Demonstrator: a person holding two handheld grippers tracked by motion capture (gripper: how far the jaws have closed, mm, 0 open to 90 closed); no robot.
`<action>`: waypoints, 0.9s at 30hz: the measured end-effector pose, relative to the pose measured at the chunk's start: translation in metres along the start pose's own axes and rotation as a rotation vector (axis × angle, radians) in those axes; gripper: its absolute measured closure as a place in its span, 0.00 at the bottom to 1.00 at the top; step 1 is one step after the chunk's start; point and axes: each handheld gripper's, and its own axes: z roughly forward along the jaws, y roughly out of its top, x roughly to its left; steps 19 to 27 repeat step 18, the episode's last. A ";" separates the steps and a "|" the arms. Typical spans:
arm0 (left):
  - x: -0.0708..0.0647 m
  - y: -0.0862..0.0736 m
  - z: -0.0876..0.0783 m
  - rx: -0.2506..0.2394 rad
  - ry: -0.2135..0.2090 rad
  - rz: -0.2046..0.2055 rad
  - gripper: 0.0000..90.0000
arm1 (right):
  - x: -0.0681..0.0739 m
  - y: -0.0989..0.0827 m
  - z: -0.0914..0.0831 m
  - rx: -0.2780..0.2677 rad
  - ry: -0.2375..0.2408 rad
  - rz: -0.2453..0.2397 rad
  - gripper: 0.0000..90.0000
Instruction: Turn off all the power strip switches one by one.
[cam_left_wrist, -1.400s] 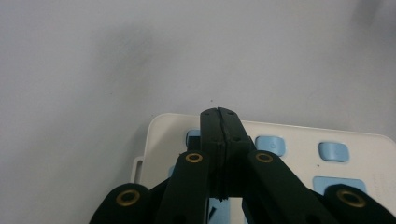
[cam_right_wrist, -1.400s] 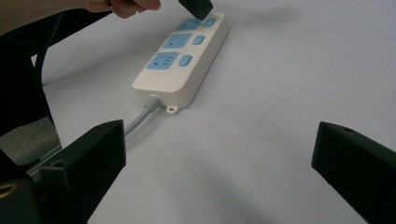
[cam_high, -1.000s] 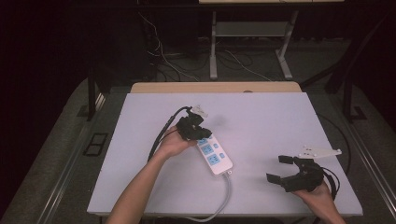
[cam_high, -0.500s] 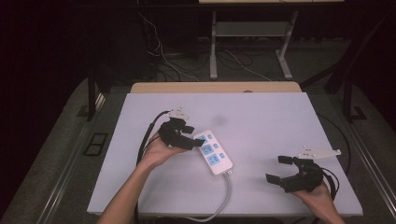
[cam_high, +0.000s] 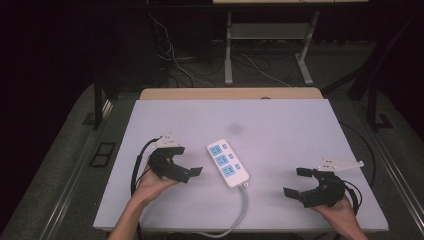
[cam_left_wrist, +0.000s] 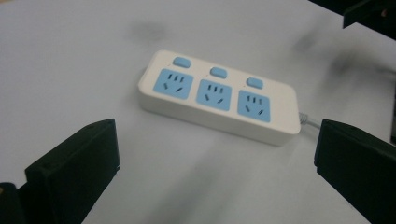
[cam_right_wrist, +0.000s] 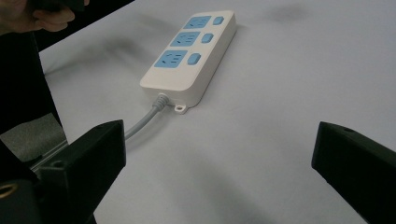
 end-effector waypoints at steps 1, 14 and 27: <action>-0.001 -0.004 -0.003 -0.009 0.014 -0.001 0.00 | 0.000 0.000 0.000 -0.001 0.000 -0.001 0.03; -0.006 -0.047 -0.027 -0.115 0.023 -0.091 0.00 | 0.004 -0.002 -0.001 0.000 -0.005 0.012 0.03; -0.007 -0.047 -0.029 -0.145 0.027 -0.093 0.00 | 0.003 -0.002 -0.001 -0.006 -0.006 0.016 0.03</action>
